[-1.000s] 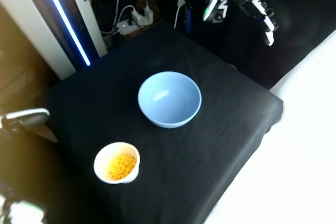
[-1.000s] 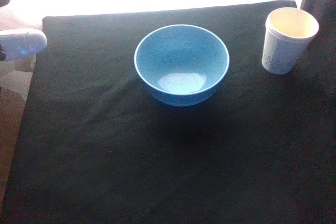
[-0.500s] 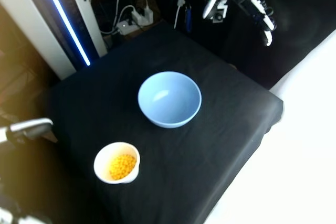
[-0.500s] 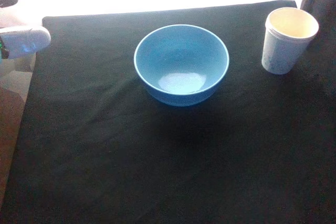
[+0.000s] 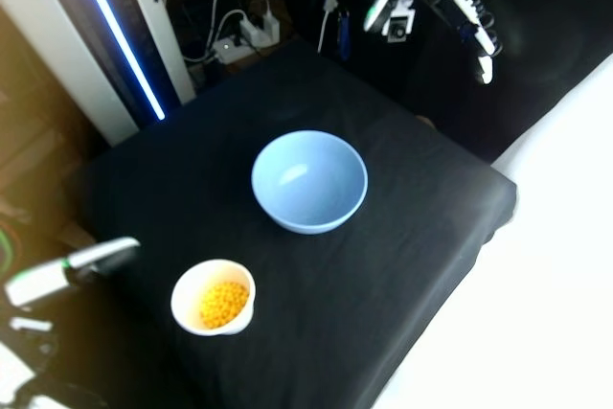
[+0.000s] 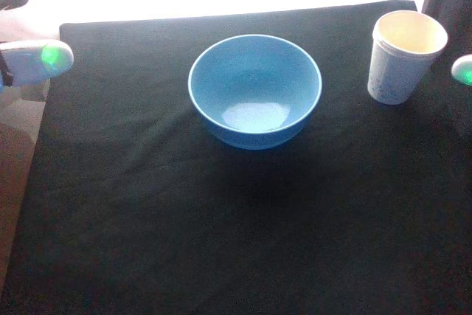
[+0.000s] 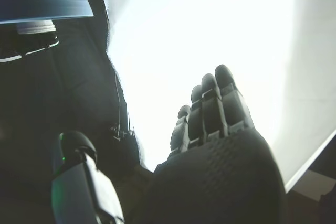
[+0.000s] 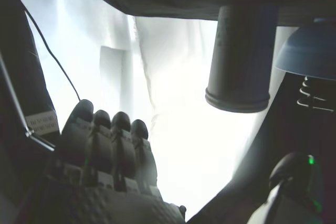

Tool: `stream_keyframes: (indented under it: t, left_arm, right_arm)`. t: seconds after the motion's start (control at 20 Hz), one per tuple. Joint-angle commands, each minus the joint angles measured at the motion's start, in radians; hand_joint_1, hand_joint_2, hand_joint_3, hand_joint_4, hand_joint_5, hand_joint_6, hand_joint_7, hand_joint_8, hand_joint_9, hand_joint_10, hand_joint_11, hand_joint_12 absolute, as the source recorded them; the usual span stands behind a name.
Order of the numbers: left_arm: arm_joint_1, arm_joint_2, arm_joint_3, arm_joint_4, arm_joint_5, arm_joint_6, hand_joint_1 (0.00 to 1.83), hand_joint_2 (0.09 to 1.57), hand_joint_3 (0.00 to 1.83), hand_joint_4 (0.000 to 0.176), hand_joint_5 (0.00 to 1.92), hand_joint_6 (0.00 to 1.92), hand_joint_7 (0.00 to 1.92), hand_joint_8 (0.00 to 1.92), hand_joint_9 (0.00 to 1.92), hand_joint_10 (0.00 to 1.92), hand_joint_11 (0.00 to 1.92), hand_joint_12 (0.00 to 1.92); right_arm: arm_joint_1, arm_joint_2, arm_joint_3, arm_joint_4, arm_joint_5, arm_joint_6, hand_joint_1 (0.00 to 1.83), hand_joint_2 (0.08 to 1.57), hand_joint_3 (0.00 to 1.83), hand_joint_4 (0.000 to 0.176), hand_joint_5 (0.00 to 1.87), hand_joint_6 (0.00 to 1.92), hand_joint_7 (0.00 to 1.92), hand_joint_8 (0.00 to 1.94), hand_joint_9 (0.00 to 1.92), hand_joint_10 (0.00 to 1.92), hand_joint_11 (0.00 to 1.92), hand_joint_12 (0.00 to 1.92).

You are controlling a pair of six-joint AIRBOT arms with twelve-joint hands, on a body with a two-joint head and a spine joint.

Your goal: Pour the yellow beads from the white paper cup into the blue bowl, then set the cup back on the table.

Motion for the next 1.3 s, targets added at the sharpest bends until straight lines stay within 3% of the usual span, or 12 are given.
stream_keyframes:
  t: [0.0,0.15,0.35,0.4,0.55,0.7,0.8,0.85,1.0,1.1,1.15,1.25]
  left_arm:
    - [-0.010,0.005,0.002,-0.020,-0.113,-0.005,0.38,0.77,0.00,0.100,0.04,0.00,0.23,0.01,0.26,0.00,0.17,0.28]
    - [-0.015,0.001,0.006,-0.016,-0.107,-0.005,0.39,0.81,0.01,0.089,0.03,0.00,0.23,0.00,0.26,0.00,0.16,0.28]
    - [-0.019,-0.001,0.007,-0.013,-0.105,-0.005,0.42,0.82,0.01,0.076,0.03,0.00,0.23,0.00,0.28,0.01,0.17,0.30]
    - [-0.020,-0.002,0.007,-0.012,-0.104,-0.005,0.41,0.82,0.00,0.082,0.03,0.00,0.22,0.00,0.27,0.01,0.17,0.30]
    - [-0.021,-0.007,0.009,-0.010,-0.099,-0.005,0.39,0.83,0.01,0.070,0.02,0.00,0.23,0.00,0.28,0.00,0.17,0.31]
    - [-0.034,-0.013,0.011,0.001,-0.090,-0.005,0.39,0.80,0.00,0.094,0.01,0.00,0.21,0.00,0.27,0.00,0.16,0.31]
    - [-0.035,-0.013,0.011,0.001,-0.090,-0.005,0.41,0.81,0.00,0.083,0.01,0.00,0.22,0.00,0.27,0.00,0.15,0.31]
    - [-0.035,-0.013,0.011,0.002,-0.090,-0.005,0.40,0.82,0.00,0.089,0.02,0.00,0.22,0.00,0.28,0.01,0.16,0.31]
    - [-0.037,-0.013,0.011,0.004,-0.090,-0.006,0.41,0.81,0.00,0.098,0.02,0.00,0.22,0.00,0.28,0.00,0.15,0.31]
    - [-0.037,-0.013,0.011,0.005,-0.089,-0.006,0.43,0.80,0.00,0.091,0.01,0.00,0.21,0.00,0.27,0.00,0.14,0.31]
    - [-0.037,-0.014,0.011,0.006,-0.088,-0.006,0.44,0.80,0.00,0.095,0.02,0.01,0.21,0.00,0.27,0.00,0.14,0.32]
    - [-0.037,-0.014,0.011,0.006,-0.087,-0.006,0.43,0.78,0.00,0.100,0.03,0.01,0.22,0.00,0.28,0.01,0.16,0.33]
  right_arm:
    - [0.015,0.001,0.016,0.029,0.097,0.013,0.69,0.54,0.00,0.004,0.18,0.00,0.11,0.00,0.01,0.00,0.00,0.36]
    - [0.030,-0.029,0.043,0.029,0.058,0.018,0.64,0.57,0.01,0.000,0.21,0.00,0.13,0.00,0.04,0.01,0.00,0.44]
    - [0.047,-0.057,0.063,0.029,0.027,0.018,0.64,0.52,0.00,0.038,0.20,0.00,0.09,0.01,0.04,0.01,0.00,0.33]
    - [0.053,-0.063,0.069,0.029,0.013,0.018,0.64,0.52,0.00,0.009,0.18,0.00,0.10,0.00,0.05,0.01,0.00,0.31]
    - [0.084,-0.094,0.098,0.019,-0.033,0.018,0.65,0.56,0.00,0.000,0.16,0.00,0.14,0.00,0.09,0.00,0.00,0.52]
    - [0.108,-0.125,0.121,0.000,-0.070,0.018,0.75,0.53,0.00,0.000,0.23,0.00,0.27,0.02,0.17,0.06,0.00,1.04]
    - [0.109,-0.133,0.128,-0.001,-0.074,0.018,0.76,0.49,0.00,0.000,0.23,0.00,0.14,0.02,0.05,0.03,0.00,0.54]
    - [0.110,-0.137,0.130,-0.002,-0.077,0.018,0.80,0.52,0.00,0.022,0.23,0.00,0.12,0.01,0.02,0.01,0.00,0.30]
    - [0.115,-0.148,0.136,-0.006,-0.083,0.018,0.82,0.51,0.00,0.000,0.22,0.00,0.04,0.00,0.00,0.00,0.00,0.17]
    - [0.128,-0.154,0.138,-0.016,-0.086,0.018,0.84,0.52,0.00,0.020,0.23,0.00,0.00,0.00,0.00,0.00,0.00,0.01]
    - [0.134,-0.157,0.139,-0.023,-0.087,0.018,0.83,0.55,0.00,0.000,0.22,0.00,0.20,0.01,0.11,0.00,0.00,0.62]
    - [0.143,-0.162,0.141,-0.030,-0.088,0.018,0.81,0.57,0.00,0.000,0.20,0.01,0.10,0.00,0.01,0.00,0.00,0.10]
